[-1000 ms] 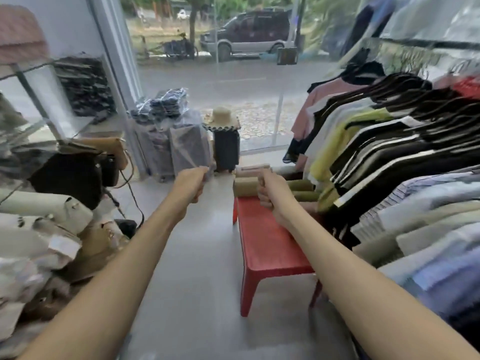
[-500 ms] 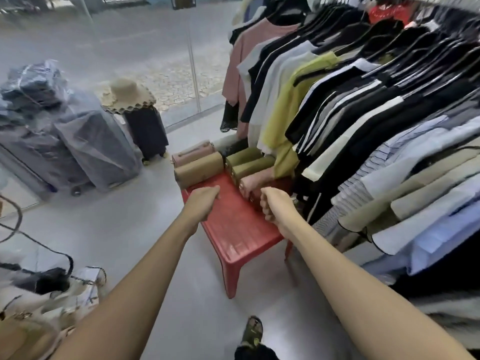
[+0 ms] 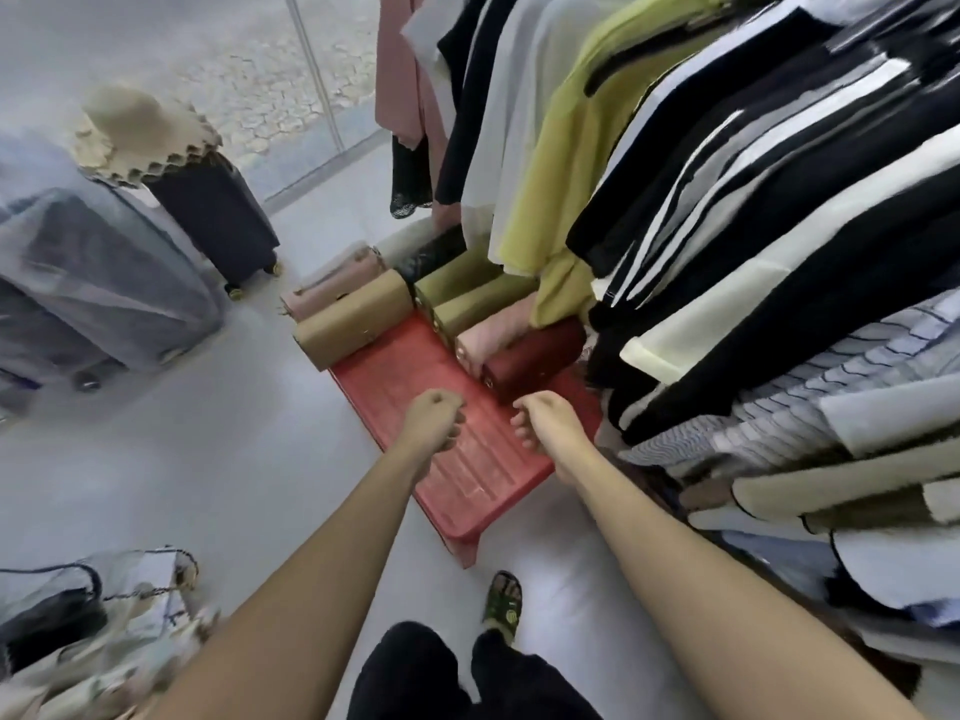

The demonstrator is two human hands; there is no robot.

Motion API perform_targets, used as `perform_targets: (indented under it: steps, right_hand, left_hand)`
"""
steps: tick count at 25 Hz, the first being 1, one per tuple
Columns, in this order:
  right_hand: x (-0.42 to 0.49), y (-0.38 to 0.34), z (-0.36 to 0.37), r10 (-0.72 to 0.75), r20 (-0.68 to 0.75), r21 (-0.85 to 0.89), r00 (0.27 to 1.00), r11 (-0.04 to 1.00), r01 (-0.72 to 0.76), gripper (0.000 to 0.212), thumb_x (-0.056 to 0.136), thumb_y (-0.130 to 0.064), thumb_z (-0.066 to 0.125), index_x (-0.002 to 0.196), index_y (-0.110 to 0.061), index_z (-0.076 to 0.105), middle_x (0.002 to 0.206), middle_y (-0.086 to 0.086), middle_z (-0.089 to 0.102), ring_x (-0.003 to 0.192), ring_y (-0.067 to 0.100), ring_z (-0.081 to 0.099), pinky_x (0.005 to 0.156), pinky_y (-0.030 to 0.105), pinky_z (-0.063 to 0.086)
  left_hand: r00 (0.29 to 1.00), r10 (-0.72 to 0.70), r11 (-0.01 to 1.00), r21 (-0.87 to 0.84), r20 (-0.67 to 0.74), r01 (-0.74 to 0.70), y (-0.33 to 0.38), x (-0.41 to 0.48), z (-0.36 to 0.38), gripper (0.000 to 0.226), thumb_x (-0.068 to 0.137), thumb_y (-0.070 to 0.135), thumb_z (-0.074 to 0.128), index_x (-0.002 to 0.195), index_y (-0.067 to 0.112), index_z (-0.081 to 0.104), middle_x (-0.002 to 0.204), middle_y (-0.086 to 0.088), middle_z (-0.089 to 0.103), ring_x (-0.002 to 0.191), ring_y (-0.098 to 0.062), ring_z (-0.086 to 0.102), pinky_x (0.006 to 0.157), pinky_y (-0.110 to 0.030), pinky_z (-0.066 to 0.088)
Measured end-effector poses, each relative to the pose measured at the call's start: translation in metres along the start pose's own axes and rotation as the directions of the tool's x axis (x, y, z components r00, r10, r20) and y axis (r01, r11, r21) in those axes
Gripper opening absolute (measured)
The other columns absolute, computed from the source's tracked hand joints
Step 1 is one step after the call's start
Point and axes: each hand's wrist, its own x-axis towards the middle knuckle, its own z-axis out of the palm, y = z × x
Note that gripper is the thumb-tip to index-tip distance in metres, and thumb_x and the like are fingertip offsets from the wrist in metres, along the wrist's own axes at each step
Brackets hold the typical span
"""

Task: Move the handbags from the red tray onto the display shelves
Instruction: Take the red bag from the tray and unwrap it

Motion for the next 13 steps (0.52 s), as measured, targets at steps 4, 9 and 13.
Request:
perform_targets:
  steps: [4,9,13]
  right_hand:
    - [0.034,0.015,0.014,0.106,-0.045,0.053,0.993,0.993,-0.104,0.013,0.101,-0.014,0.046,0.099,-0.015,0.059,0.078,0.002,0.06,0.056,0.009,0.052,0.04,0.017,0.036]
    - [0.077,0.023,0.036,0.229,-0.074,0.148,0.971,0.965,-0.216,0.027,0.104,-0.01,0.043,0.125,-0.018,0.057,0.091,-0.002,0.061,0.075,0.009,0.057,0.057,0.022,0.047]
    - [0.114,0.024,0.053,0.306,-0.08,0.242,0.949,0.929,-0.279,0.041,0.106,-0.015,0.044,0.147,-0.021,0.048,0.13,0.0,0.057,0.109,0.012,0.054,0.073,0.029,0.051]
  left_hand:
    - [0.994,-0.085,0.996,-0.023,0.066,0.086,-0.002,0.052,0.022,0.013,0.102,0.02,0.051,0.097,0.012,0.06,0.081,0.001,0.056,0.064,-0.01,0.05,0.056,-0.02,0.039]
    - [0.978,-0.17,0.985,0.011,0.123,0.17,-0.019,0.123,0.04,0.025,0.101,0.014,0.051,0.077,0.019,0.055,0.085,-0.001,0.058,0.069,-0.007,0.052,0.058,-0.021,0.042]
    - [0.959,-0.197,0.98,0.02,0.205,0.197,-0.022,0.177,0.054,0.03,0.101,0.019,0.057,0.07,0.019,0.056,0.082,-0.01,0.054,0.065,-0.014,0.052,0.061,-0.029,0.038]
